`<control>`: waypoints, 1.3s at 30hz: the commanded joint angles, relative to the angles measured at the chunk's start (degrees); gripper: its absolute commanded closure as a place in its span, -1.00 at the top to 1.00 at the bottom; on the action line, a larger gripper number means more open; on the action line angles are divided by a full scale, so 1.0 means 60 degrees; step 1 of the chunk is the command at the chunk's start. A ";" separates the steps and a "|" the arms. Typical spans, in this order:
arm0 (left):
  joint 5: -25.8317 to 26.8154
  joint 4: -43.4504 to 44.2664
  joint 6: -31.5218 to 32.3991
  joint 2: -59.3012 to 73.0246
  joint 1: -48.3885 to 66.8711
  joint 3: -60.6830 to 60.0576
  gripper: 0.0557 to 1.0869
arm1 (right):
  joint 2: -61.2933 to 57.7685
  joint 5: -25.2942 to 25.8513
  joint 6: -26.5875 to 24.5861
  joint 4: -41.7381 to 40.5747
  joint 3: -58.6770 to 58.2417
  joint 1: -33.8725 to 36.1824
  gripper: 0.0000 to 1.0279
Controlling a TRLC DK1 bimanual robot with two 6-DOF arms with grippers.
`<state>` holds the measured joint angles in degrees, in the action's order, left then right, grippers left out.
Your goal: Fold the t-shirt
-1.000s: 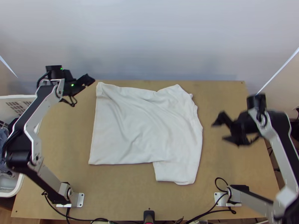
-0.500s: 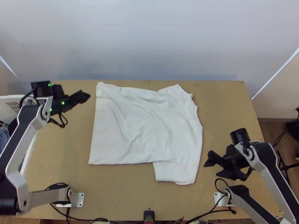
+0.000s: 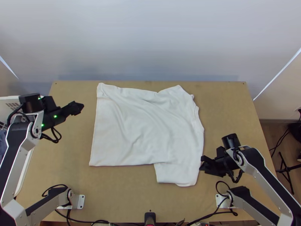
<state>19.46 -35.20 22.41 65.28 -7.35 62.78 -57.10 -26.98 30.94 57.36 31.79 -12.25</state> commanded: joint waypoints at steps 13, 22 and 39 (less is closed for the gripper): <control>-0.0021 -0.0447 -0.0293 -0.0816 -0.0517 -0.0444 0.92 | -0.1059 -0.0674 -0.0703 -0.0874 -0.0421 0.0313 -0.15; -0.0021 -0.0652 -0.3033 -0.0992 -0.1704 -0.1338 0.92 | -0.1103 -0.0659 -0.0703 -0.2148 -0.0860 0.0255 -0.52; 0.0667 -0.0989 -0.4995 -0.1153 -0.3052 -0.2246 0.92 | -0.1015 -0.0498 -0.0689 -0.2295 -0.0963 0.0240 -0.18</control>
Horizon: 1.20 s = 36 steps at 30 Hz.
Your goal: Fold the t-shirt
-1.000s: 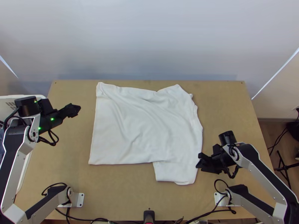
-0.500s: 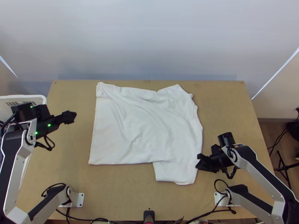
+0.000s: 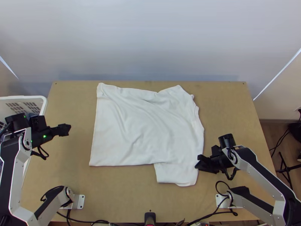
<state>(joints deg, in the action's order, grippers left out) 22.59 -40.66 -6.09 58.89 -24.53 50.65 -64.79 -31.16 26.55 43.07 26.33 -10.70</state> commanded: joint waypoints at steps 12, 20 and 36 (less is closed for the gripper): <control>0.0205 -0.0693 -0.0216 -0.0177 -0.0144 -0.0210 0.92 | 0.0355 0.0505 0.0058 0.0190 0.0007 -0.0590 0.12; 0.0263 -0.3418 -0.2164 0.0468 0.0266 -0.0444 0.89 | 0.0282 0.0535 -0.0030 0.0029 0.0080 -0.0985 -0.94; 0.0205 -0.4121 -0.3717 0.1083 0.3650 -0.1601 0.69 | -0.0216 0.0637 -0.0015 0.0014 0.0153 -0.0810 -0.94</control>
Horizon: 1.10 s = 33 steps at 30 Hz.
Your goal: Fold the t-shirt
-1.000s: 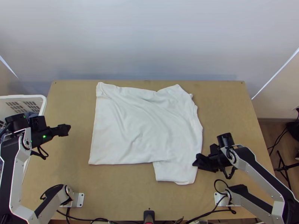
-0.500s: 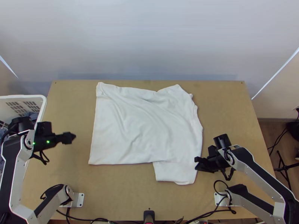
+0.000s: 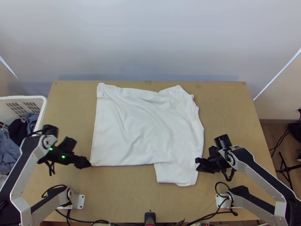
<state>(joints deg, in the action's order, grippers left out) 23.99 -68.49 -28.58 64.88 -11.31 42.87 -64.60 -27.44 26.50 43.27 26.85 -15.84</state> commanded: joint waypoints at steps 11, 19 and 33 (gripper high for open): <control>-0.0365 0.1688 0.0339 0.1330 0.1519 -0.0187 0.50 | -0.0205 0.0047 0.0007 -0.0019 0.0066 0.0252 -0.94; -0.0819 0.2040 0.0237 0.1594 0.1431 -0.0378 -0.14 | -0.0044 0.0047 -0.0008 -0.0019 0.0066 0.0427 -0.94; -0.0292 0.3431 0.1877 0.1637 0.1109 0.0223 -0.93 | 0.0967 0.0062 -0.0081 -0.0019 0.0329 0.0823 -0.94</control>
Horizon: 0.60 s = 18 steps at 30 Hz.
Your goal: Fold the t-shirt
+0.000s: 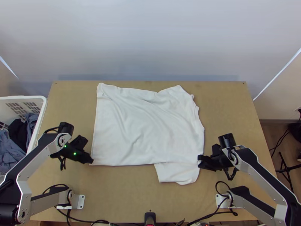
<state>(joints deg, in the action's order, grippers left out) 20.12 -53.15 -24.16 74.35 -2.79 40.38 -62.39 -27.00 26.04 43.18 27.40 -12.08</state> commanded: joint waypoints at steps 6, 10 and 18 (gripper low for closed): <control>0.0631 0.1768 0.4203 -0.0306 -0.0078 0.2528 -0.93 | 0.0921 0.0150 0.0464 -0.0019 0.2201 0.0870 -0.94; 0.0704 0.2705 0.5990 -0.0204 -0.0078 0.3846 -0.93 | 0.0306 0.0267 0.0728 -0.0004 0.4823 0.1075 -0.94; 0.0587 0.3218 0.7762 0.1671 -0.0517 0.7757 -0.93 | -0.2961 0.0297 0.0625 0.0040 1.0976 0.1676 -0.95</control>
<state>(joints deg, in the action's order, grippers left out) 24.01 -37.30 12.75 77.28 -4.14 69.41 -67.44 -25.47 29.58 43.35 66.92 -4.60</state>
